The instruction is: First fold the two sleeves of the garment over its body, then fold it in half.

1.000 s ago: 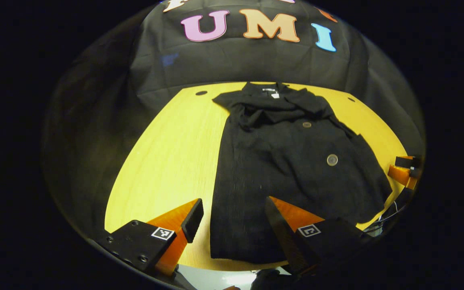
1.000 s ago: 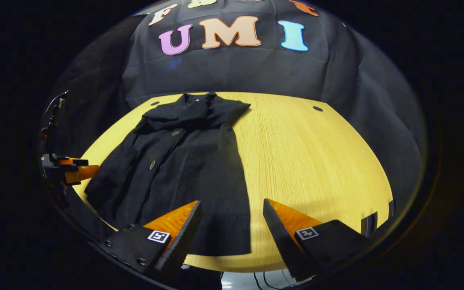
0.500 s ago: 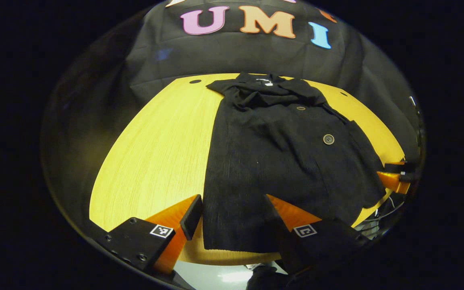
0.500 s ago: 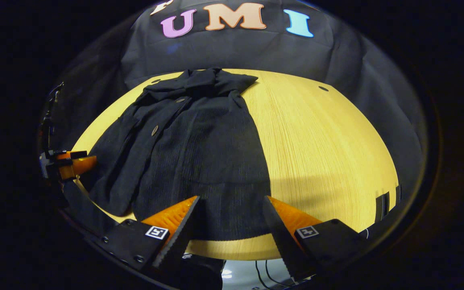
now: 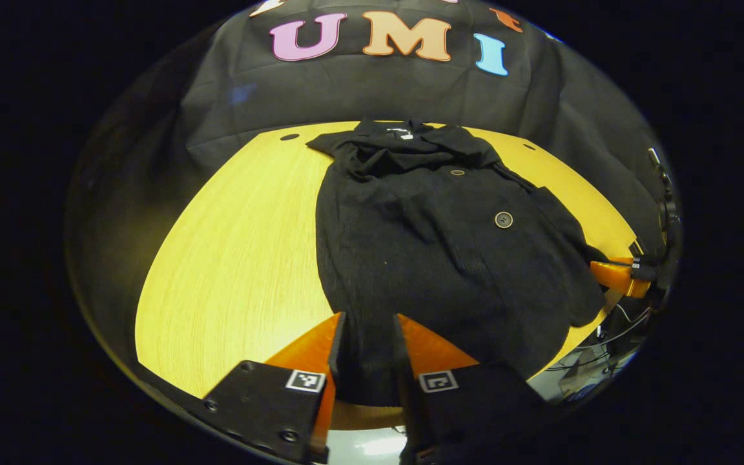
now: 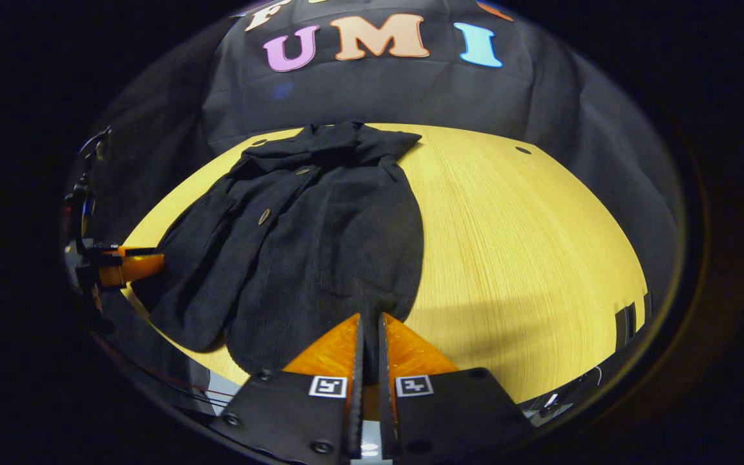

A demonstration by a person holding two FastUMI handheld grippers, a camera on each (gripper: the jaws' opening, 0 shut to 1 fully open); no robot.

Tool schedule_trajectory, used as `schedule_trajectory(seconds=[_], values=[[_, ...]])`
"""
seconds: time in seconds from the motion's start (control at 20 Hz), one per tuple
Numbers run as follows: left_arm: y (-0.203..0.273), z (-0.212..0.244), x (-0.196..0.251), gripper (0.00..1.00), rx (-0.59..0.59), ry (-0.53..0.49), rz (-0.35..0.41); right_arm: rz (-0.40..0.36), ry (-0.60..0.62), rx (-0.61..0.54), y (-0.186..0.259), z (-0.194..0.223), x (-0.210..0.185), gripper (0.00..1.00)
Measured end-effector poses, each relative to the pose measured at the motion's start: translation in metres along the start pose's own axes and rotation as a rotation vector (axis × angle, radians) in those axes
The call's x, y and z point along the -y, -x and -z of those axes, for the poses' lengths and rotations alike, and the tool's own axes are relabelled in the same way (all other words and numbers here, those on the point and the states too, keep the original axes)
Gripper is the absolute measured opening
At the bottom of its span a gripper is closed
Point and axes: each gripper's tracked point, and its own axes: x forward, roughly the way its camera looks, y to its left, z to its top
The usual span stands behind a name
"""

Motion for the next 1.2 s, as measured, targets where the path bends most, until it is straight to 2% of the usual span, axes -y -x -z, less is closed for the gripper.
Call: schedule_trajectory(seconds=[0.05,0.1,0.15,0.2,0.3,0.5,0.65,0.9,1.05,1.2], values=[[0.001,0.000,0.002,0.31,-0.002,0.029,0.004,0.000,0.019,0.004,-0.001,0.000,0.000,0.08],[-0.002,-0.002,0.005,0.19,0.011,0.066,0.010,0.001,0.025,0.007,-0.005,0.000,-0.001,0.08],[-0.001,-0.003,0.005,0.10,0.029,0.108,0.004,-0.001,0.027,0.011,-0.003,0.000,0.001,0.03],[0.001,-0.002,0.005,0.01,0.045,0.139,0.000,-0.009,0.024,0.004,-0.003,-0.001,0.001,0.03],[-0.003,-0.003,0.007,0.00,0.047,0.164,-0.008,-0.036,-0.010,-0.013,-0.002,-0.001,0.001,0.04],[-0.002,-0.004,0.008,0.00,0.011,0.139,0.006,-0.117,-0.048,-0.039,-0.001,-0.007,0.001,0.03],[0.000,-0.003,0.005,0.00,-0.040,0.183,-0.017,-0.179,-0.079,-0.032,0.005,-0.018,0.004,0.03],[0.015,-0.027,0.013,0.00,-0.011,0.178,-0.043,-0.283,-0.074,0.012,0.018,-0.044,0.005,0.03],[0.022,-0.048,0.019,0.00,0.020,0.165,-0.044,-0.356,-0.069,0.029,0.027,-0.065,-0.006,0.02],[0.020,-0.071,0.021,0.00,0.040,0.151,-0.042,-0.397,-0.054,0.057,0.031,-0.088,-0.015,0.03]])
